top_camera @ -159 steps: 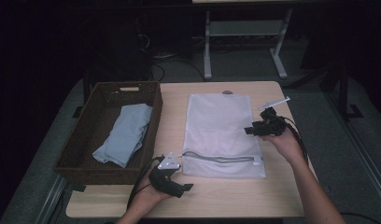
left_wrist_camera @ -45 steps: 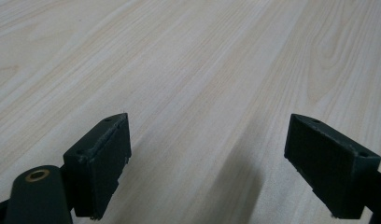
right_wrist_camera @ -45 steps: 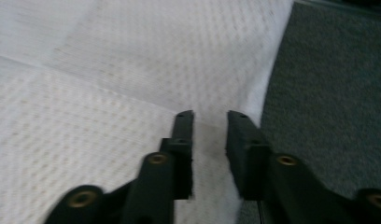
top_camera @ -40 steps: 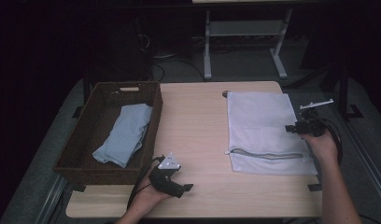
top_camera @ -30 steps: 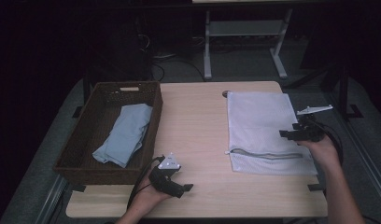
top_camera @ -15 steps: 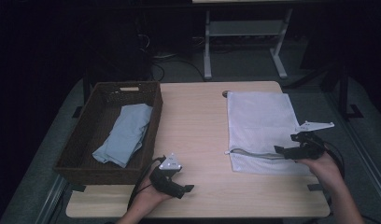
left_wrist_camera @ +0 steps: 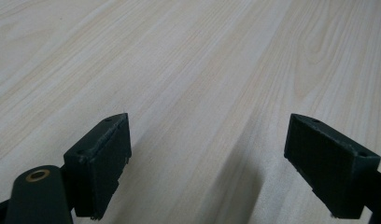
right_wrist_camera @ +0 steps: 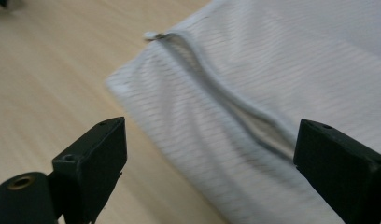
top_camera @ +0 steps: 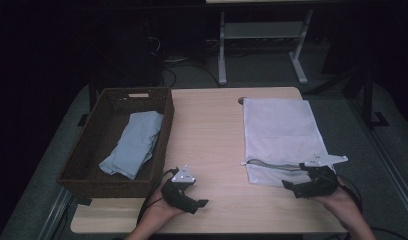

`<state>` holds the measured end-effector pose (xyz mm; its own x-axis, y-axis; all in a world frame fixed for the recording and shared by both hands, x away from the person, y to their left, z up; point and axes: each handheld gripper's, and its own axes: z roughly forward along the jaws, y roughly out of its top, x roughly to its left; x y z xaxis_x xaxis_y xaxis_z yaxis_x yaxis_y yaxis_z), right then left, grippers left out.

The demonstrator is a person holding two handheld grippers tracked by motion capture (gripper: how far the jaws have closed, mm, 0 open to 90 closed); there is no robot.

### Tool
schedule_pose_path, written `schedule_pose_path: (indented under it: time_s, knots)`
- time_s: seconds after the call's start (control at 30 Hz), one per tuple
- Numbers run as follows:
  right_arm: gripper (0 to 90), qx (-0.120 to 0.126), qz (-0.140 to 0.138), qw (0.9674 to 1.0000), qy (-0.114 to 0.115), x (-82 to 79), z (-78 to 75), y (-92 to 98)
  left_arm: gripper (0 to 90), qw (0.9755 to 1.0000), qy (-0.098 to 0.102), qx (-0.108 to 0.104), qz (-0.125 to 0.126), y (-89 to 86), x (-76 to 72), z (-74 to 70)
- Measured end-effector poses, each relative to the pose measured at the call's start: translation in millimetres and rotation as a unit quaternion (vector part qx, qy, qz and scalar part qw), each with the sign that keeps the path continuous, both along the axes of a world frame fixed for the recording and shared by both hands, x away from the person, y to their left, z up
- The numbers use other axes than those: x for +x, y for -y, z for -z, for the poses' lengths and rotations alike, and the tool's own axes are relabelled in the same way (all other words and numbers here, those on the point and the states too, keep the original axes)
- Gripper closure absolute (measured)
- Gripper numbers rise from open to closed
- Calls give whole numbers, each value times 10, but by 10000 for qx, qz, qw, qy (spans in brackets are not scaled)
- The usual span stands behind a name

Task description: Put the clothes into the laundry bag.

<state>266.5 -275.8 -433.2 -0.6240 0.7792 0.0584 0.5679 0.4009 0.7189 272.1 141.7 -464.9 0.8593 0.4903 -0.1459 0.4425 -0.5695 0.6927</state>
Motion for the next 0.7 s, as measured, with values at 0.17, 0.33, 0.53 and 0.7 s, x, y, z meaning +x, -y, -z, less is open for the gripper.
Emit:
schedule_pose_path:
  time_s: [0.17,0.33,0.53,0.7]
  knots:
    - [88,101,-224,9997,7,-135,51,-169,143,10000,-23,26,48,15,-13,-1]
    - [36,58,-394,9992,2,-216,116,-333,142,10000,-15,31,54,30,-26,-20]
    - [49,96,-572,9983,63,-214,210,-423,142,9999,-28,1,99,25,-4,-107]
    - [48,71,-611,9981,2,-195,251,-421,141,9999,26,1,133,50,8,-227]
